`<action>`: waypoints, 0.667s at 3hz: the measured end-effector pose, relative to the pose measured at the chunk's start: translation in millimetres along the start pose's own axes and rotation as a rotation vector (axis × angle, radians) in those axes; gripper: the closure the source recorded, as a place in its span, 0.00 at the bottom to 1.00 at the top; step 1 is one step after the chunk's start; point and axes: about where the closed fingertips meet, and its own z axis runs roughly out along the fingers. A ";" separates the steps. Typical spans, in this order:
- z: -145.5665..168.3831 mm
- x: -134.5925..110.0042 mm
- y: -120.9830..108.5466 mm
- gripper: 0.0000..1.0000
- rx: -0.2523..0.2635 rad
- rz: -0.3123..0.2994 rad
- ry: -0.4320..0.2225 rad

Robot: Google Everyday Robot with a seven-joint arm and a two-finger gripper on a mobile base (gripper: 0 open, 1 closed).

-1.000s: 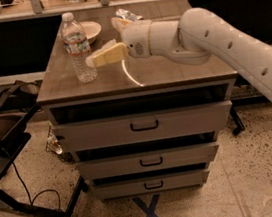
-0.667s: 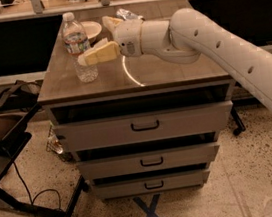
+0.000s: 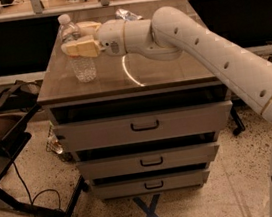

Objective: Knock water bottle over

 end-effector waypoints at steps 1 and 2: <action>10.6 0.5 2.2 0.70 -0.016 0.004 0.006; 17.6 7.1 2.7 0.93 -0.001 0.006 0.038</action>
Offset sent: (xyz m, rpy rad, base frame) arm 0.0075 0.0189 -0.0184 -0.0766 0.0297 -0.0415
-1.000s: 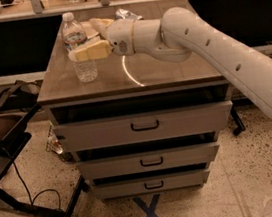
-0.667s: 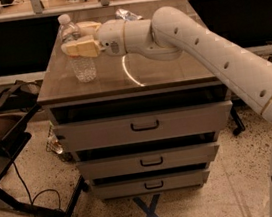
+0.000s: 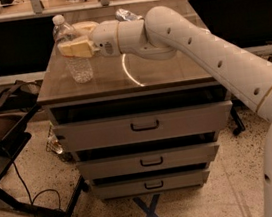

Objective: Knock water bottle over

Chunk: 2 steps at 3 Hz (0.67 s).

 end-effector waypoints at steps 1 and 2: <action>7.1 10.2 0.8 1.00 0.014 0.010 0.045; 6.9 7.8 0.7 1.00 0.014 0.010 0.045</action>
Offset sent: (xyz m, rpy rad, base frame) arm 0.0360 -0.0416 -0.0063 -0.4124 -0.0144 -0.1073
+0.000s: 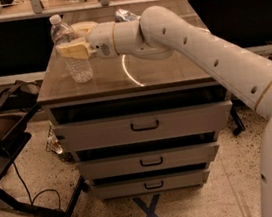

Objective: Knock water bottle over

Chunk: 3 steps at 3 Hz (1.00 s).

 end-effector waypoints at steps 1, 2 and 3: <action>0.0 -0.2 0.0 1.00 0.000 0.000 0.000; -6.4 -9.7 -5.7 1.00 0.022 -0.074 0.137; -12.5 -31.6 -7.8 1.00 0.043 -0.180 0.325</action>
Offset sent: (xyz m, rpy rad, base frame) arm 0.0405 -0.0871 0.0347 -0.7096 -0.1574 -0.1671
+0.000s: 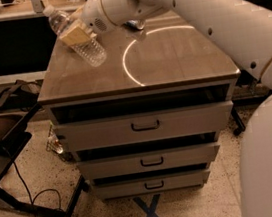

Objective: Knock water bottle over

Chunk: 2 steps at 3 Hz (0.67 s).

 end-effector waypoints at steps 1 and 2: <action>-18.8 38.6 -26.5 1.00 0.066 -0.039 0.127; -19.0 39.1 -26.8 1.00 0.066 -0.044 0.138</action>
Offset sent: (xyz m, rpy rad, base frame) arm 0.0224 -0.0392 -0.0199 -0.1240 -0.0312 -0.0716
